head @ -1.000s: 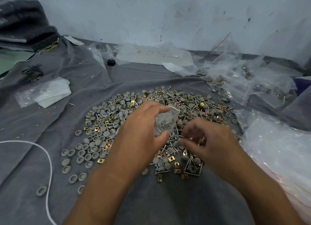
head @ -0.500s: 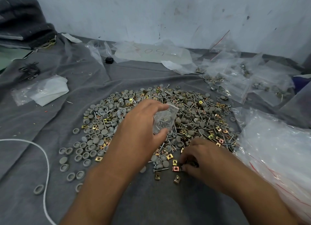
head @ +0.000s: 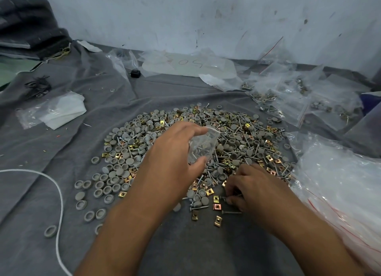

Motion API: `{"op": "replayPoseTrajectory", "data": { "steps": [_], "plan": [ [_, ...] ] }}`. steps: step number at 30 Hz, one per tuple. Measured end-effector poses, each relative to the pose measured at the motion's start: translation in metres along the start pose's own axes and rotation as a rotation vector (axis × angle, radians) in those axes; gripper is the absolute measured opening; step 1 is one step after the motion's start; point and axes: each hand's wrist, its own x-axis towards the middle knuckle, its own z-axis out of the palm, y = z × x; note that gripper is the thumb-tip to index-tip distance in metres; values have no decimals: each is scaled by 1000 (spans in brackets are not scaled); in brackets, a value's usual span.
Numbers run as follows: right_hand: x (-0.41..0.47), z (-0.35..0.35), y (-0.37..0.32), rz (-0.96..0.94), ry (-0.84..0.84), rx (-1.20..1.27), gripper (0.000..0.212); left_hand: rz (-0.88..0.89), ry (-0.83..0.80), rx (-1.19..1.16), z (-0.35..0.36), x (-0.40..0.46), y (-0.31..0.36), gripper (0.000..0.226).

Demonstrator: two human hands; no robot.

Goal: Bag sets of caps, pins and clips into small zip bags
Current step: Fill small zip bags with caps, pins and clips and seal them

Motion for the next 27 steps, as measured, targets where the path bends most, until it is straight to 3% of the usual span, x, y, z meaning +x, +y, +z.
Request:
{"op": "replayPoseTrajectory", "data": {
  "steps": [6,19,21,23,25,27],
  "plan": [
    [-1,10,-6,-27,72,-66,21,3,0,8,-1,0,0,54],
    [-5,10,-16,-109,42,-325,32,3,5,7,-1,-1,0,53],
    [-6,-1,-19,-92,169,-218,26,4,6,7,-1,-1,-1,53],
    [-6,-10,-19,-29,300,85,6,3,7,-1,-1,-1,-1,54],
    [-3,-10,-17,56,348,434,10,4,4,0,-1,-1,-1,55],
    [-1,-11,-18,38,544,641,17,7,-1,9,0,-1,-1,56]
  ]
}}
